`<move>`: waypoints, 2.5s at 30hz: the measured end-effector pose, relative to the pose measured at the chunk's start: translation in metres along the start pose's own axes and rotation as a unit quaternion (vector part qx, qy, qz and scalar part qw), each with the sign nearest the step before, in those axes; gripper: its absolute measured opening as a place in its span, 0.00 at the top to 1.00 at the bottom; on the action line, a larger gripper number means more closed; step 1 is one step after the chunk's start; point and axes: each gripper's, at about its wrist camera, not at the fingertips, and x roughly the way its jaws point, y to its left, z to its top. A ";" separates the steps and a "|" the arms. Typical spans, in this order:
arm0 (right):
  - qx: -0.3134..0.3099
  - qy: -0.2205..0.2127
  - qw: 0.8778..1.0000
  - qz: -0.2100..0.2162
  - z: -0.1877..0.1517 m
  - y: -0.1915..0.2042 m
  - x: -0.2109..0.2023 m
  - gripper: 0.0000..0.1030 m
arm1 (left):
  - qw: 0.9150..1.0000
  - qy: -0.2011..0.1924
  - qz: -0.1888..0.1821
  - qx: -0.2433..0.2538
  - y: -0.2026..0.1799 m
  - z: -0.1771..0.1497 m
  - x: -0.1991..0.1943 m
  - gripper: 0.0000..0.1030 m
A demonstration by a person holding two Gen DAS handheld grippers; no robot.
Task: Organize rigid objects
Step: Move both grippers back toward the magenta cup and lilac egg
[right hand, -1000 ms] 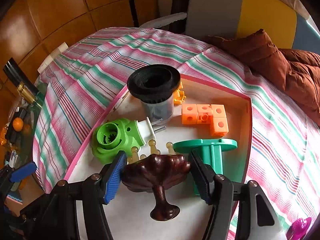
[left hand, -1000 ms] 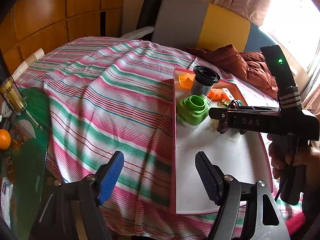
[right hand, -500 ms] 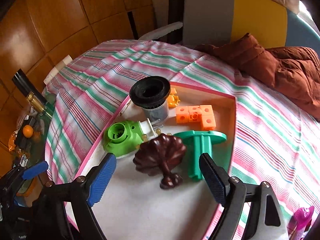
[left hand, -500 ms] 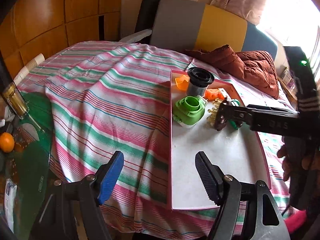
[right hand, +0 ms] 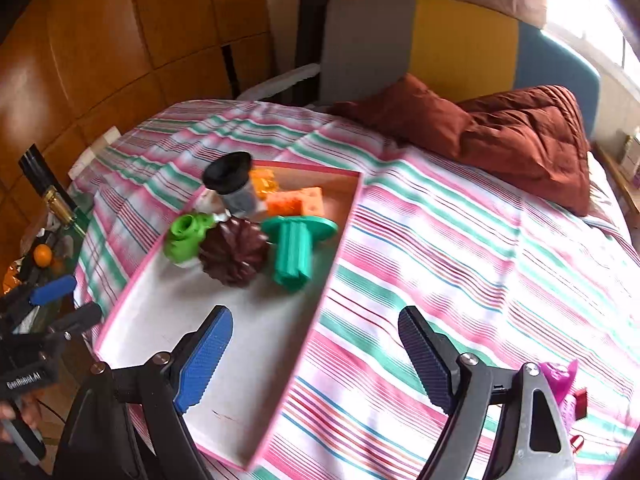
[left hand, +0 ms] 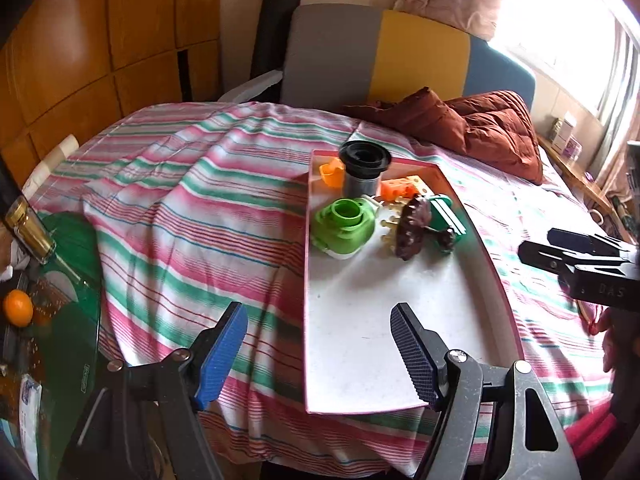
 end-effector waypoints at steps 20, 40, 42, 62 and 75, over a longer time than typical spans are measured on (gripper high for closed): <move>0.164 -0.035 0.980 -0.111 -0.050 -0.157 -0.068 0.16 | 0.998 0.000 -0.019 0.061 -0.051 -0.001 -0.005 0.27; 0.390 -0.092 0.907 -0.128 -0.102 -0.261 -0.102 0.16 | 0.989 0.023 -0.076 0.123 -0.120 0.008 0.009 0.27; 0.398 -0.092 0.904 -0.126 -0.104 -0.263 -0.102 0.16 | 0.987 0.026 -0.084 0.132 -0.130 0.008 0.011 0.27; 0.478 -0.094 0.867 -0.109 -0.128 -0.287 -0.106 0.16 | 0.952 0.072 -0.180 0.235 -0.268 0.014 0.054 0.27; 0.471 -0.085 0.873 -0.089 -0.124 -0.287 -0.098 0.16 | 0.940 0.088 -0.227 0.237 -0.355 0.037 0.091 0.16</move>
